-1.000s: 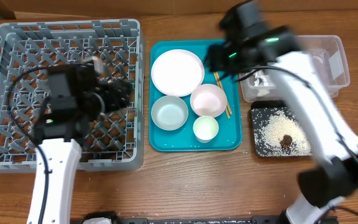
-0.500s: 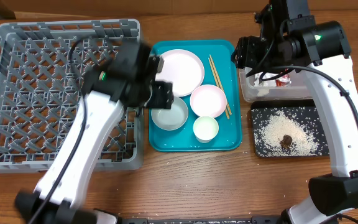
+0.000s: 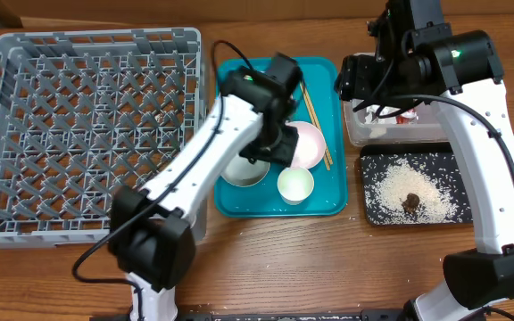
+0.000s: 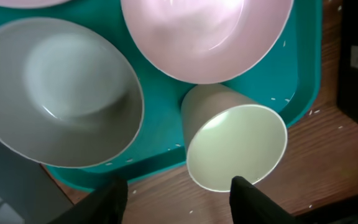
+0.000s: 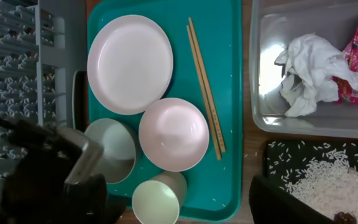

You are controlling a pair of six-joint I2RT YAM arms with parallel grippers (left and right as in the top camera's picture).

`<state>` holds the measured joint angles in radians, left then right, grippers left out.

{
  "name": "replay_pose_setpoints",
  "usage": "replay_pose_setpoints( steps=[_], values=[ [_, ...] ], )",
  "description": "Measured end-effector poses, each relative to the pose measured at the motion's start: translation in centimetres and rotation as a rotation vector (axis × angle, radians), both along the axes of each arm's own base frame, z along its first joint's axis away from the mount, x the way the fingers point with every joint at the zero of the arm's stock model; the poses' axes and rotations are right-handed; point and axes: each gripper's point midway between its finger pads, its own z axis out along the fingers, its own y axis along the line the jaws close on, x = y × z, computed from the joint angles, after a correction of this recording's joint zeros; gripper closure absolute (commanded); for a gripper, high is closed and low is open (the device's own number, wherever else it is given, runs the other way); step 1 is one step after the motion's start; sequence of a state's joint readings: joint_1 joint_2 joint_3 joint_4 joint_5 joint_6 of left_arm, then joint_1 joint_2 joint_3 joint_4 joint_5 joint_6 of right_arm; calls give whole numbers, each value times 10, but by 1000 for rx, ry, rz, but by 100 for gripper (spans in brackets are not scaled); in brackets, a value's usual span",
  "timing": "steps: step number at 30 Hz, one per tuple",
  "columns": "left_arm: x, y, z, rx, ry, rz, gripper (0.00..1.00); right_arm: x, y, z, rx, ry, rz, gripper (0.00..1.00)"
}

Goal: Sort waste into correct bins and load items into the dishwasher
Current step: 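Reach the left gripper to the cream cup on the teal tray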

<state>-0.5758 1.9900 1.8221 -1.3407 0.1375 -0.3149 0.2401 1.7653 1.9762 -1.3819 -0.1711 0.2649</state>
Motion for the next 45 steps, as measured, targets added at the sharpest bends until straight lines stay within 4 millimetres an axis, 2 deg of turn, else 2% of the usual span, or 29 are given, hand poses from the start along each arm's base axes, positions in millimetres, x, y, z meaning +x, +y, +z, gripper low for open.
replay_pose_setpoints(
  steps=[3,5,9,13,16,19,23,31,32,35,38,39,43,45],
  values=[
    [-1,2,-4,10,14,10,44,-5,-1,-4,-3,27,-5,25],
    [2,5,-3,7,13,27,42,-8,3,-13,12,56,1,28],
    [11,17,-2,3,15,76,39,-24,16,-54,32,167,29,32],
    [20,31,-2,-12,25,128,39,-50,36,-105,28,286,70,39],
    [26,41,-2,-17,27,159,38,-71,48,-135,21,355,89,44],
    [30,48,-2,-18,27,181,36,-83,53,-155,18,393,95,55],
    [33,53,-2,-22,29,201,34,-88,55,-173,26,404,82,69],
    [41,65,-1,-30,28,261,25,-89,57,-195,51,403,47,70],
    [42,65,-1,-36,31,266,26,-91,57,-197,51,407,46,73],
    [43,66,0,-53,37,277,29,-95,56,-203,52,419,38,96],
    [44,67,0,-64,40,284,44,-96,56,-205,54,425,34,96],
    [44,66,0,-66,40,288,45,-97,56,-205,54,426,35,96],
    [42,60,3,-127,67,275,45,-99,59,-201,91,440,39,96],
    [40,52,8,-217,100,242,41,-92,65,-190,148,405,44,96]
  ],
)
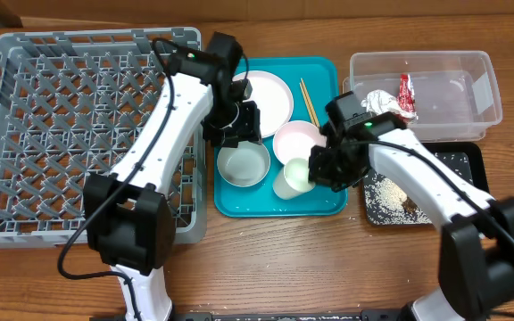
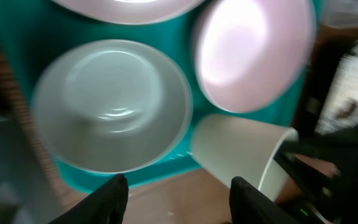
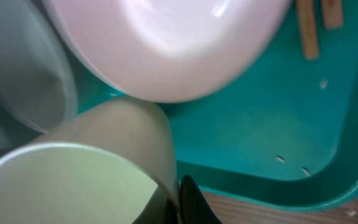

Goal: Sort waste into correct bins and load items into the dishwasher
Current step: 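Reach the left gripper to the cream cup on the teal tray, then grasp the cream cup with the left gripper and lift it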

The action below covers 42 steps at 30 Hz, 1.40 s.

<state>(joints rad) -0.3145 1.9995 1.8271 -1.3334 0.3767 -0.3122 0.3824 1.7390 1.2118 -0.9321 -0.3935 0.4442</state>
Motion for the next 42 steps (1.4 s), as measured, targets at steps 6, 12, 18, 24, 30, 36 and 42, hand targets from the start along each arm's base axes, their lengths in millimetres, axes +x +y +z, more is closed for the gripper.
replay_pose_setpoints(
  steps=[6,12,18,24,30,36,42],
  values=[
    [0,-14,41,-437,-4,-106,21,49,12,106,309,-343,-40,96],
    [8,-8,93,-802,-106,-144,6,70,28,163,493,-513,-12,96],
    [6,-15,130,-1028,-179,-180,4,76,51,183,658,-542,63,96],
    [4,-21,146,-1127,-201,-192,25,73,67,190,749,-525,112,96],
    [5,-19,153,-1162,-205,-179,30,72,71,187,780,-490,121,96],
    [6,-18,149,-1144,-212,-184,8,72,76,182,811,-464,148,96],
    [3,-22,150,-1146,-212,-199,32,67,90,180,828,-456,183,96]
  ],
)
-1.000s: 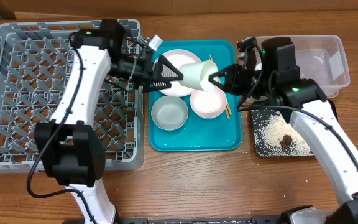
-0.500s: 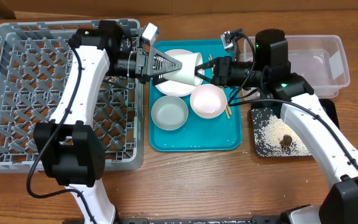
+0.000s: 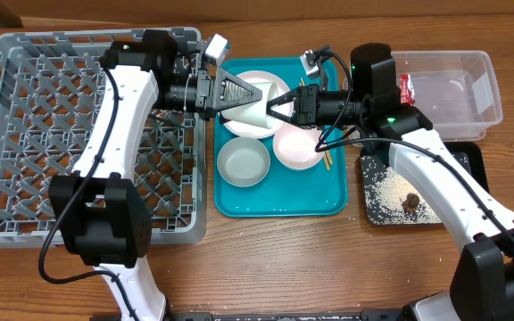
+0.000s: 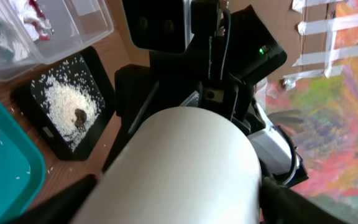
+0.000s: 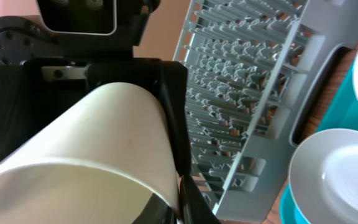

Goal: Sort waste into correct bins and load items into the dishwasher
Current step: 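Grasp the cream cup with the left gripper and lift it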

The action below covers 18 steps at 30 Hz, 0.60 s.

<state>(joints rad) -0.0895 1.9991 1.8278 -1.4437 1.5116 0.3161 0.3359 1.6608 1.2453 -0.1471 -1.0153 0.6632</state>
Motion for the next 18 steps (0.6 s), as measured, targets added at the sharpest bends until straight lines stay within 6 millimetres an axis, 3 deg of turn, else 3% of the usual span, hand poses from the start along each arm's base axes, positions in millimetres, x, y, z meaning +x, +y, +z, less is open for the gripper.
replay_pose_setpoints(
  steps=[5,6,8,11,13,16,18],
  values=[
    [0,0,1,-4,-5,0,52,0,0,2,9,0,5,96],
    [0,0,1,-7,-7,0,57,0,0,3,11,1,6,89],
    [0,0,1,-6,-10,-1,65,0,0,2,8,9,3,59],
    [0,-1,3,-20,-10,-2,69,-1,2,-1,-1,16,3,14],
    [0,0,4,-22,-10,0,72,-1,2,-4,-6,18,2,5],
    [6,10,0,4,-3,27,81,-1,-3,-11,-27,53,-13,0],
    [12,23,-5,61,2,60,82,2,-11,-19,-49,84,-36,0]
  ],
)
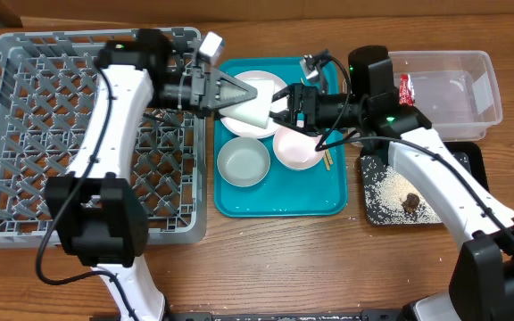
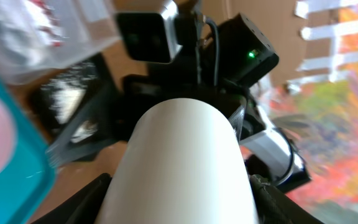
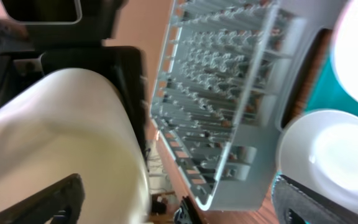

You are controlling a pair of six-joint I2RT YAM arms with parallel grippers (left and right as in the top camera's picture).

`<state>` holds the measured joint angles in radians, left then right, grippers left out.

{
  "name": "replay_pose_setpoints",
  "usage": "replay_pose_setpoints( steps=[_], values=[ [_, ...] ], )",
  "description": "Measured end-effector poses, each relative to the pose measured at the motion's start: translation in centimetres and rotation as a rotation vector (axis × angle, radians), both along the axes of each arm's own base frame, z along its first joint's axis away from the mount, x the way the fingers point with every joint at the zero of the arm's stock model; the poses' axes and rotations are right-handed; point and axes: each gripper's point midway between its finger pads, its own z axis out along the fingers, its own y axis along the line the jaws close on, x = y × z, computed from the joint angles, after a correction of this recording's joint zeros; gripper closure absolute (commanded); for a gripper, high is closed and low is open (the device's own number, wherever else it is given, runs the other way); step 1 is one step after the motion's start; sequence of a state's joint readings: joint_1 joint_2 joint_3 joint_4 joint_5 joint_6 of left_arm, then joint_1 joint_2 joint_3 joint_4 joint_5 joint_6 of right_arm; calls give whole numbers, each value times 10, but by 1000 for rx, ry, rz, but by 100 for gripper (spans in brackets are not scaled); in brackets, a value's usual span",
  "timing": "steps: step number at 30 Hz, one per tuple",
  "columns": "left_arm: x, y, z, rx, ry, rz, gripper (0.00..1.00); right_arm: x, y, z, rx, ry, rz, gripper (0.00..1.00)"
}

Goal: Sort waste into correct bins and load items into the dishwasher
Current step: 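Grasp the cream cup with the left gripper and lift it, then place the cream cup upside down in the dish rack, release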

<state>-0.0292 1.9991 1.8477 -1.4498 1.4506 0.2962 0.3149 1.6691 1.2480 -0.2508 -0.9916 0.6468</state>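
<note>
A pale green cup [image 1: 250,109] hangs on its side above the white plate [image 1: 261,85] at the back of the teal tray [image 1: 328,203]. My left gripper [image 1: 242,100] is shut on the cup, whose body [image 2: 182,155] fills the space between its fingers. My right gripper [image 1: 286,103] faces the cup's mouth [image 3: 61,137] with its fingers spread open, no longer pinching the rim. A grey bowl [image 1: 244,162] and a pink bowl [image 1: 297,147] sit on the tray.
The grey dish rack [image 1: 78,134] fills the left of the table. Chopsticks [image 1: 326,160] lie on the tray beside the pink bowl. At the right stand a clear bin [image 1: 444,94] with wrappers and tissue, and a black tray [image 1: 409,192] of rice.
My right gripper has opened and let go of the cup's rim. The left gripper still holds the cup, which has shifted slightly toward the rack.
The cup first lay on its side at the tray's front with my left gripper open over it. Then my right gripper was shut on its rim there. Later both grippers held it in the air above the tray; now only the left one does.
</note>
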Motion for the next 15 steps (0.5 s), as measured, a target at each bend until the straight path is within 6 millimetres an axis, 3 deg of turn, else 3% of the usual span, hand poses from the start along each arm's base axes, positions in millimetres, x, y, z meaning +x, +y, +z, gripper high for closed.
replay_pose_setpoints(
  steps=[6,8,11,15],
  values=[
    [24,71,-18,327,17,170,80,9,-37,-22,-72,55,-70,0],
    [27,99,-23,491,34,249,78,6,-41,-28,-95,64,-67,0],
    [18,136,-23,764,75,379,76,-1,-43,-40,-143,85,-62,1],
    [-14,167,-9,1041,144,530,78,-7,-55,-62,-254,135,-94,0]
  ],
)
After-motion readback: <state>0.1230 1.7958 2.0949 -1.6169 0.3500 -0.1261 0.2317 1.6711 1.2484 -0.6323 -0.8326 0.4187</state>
